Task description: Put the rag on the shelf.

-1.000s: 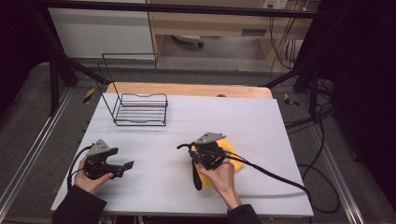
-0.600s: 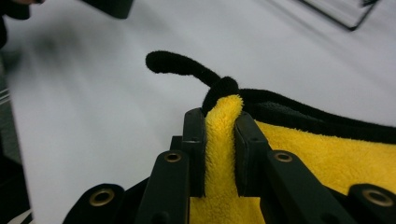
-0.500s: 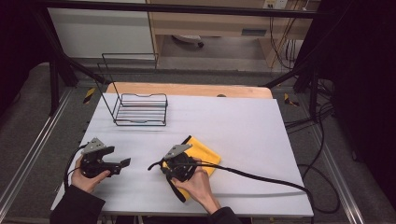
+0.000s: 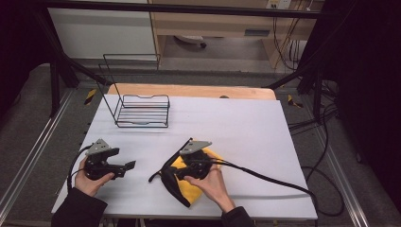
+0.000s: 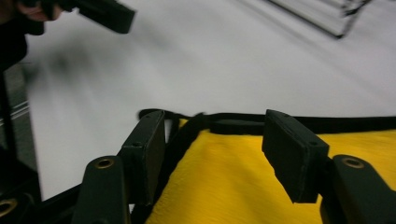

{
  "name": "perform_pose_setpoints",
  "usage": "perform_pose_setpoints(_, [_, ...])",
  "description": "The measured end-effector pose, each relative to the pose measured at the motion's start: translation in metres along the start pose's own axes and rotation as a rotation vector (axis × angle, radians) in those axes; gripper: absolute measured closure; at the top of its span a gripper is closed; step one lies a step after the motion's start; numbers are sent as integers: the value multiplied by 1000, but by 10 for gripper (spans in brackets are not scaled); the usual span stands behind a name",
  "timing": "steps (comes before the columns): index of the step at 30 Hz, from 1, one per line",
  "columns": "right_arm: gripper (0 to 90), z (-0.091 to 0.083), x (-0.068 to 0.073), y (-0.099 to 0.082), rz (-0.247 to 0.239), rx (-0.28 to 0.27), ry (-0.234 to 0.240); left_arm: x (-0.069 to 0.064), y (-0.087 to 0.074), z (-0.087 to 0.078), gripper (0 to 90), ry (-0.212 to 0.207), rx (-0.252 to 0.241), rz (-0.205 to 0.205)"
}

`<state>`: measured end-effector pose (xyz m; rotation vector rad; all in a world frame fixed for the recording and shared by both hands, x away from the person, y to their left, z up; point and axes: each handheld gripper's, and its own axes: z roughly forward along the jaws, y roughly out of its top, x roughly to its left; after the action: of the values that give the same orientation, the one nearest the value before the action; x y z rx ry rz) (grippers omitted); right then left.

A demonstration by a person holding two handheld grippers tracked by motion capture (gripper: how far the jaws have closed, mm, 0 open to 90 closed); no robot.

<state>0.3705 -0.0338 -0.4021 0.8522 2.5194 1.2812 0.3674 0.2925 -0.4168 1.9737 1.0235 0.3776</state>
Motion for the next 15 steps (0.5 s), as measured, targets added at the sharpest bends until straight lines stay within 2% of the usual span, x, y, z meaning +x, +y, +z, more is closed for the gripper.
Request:
perform_pose_setpoints(1, [368, 0, 0, 0, 0, 0, 0, -2, 2, 0, 104, -4, 2, 8])
perform_pose_setpoints(2, [347, -12, -11, -2, 19, -13, -29, -5, 4, 1, 105, -9, 4, 12])
perform_pose_setpoints(5, [319, -27, -25, -8, 43, -37, -54, -11, 11, 4, 113, -22, 12, 21])
perform_pose_setpoints(8, [290, -41, -36, -15, 45, -32, -105, -21, 18, 10, 139, -37, 32, 29])
perform_pose_setpoints(9, [290, -41, -36, -15, 45, -32, -105, -21, 18, 10, 151, -37, 32, 29])
perform_pose_setpoints(10, [260, -48, -45, -23, 51, -26, -139, -25, 20, 11, 171, -42, 39, 35])
perform_pose_setpoints(14, [259, -57, -61, -44, 93, 12, -202, -42, 30, 23, 275, -65, 77, 67])
perform_pose_setpoints(15, [262, -57, -64, -49, 102, 18, -213, -54, 35, 31, 304, -87, 98, 94])
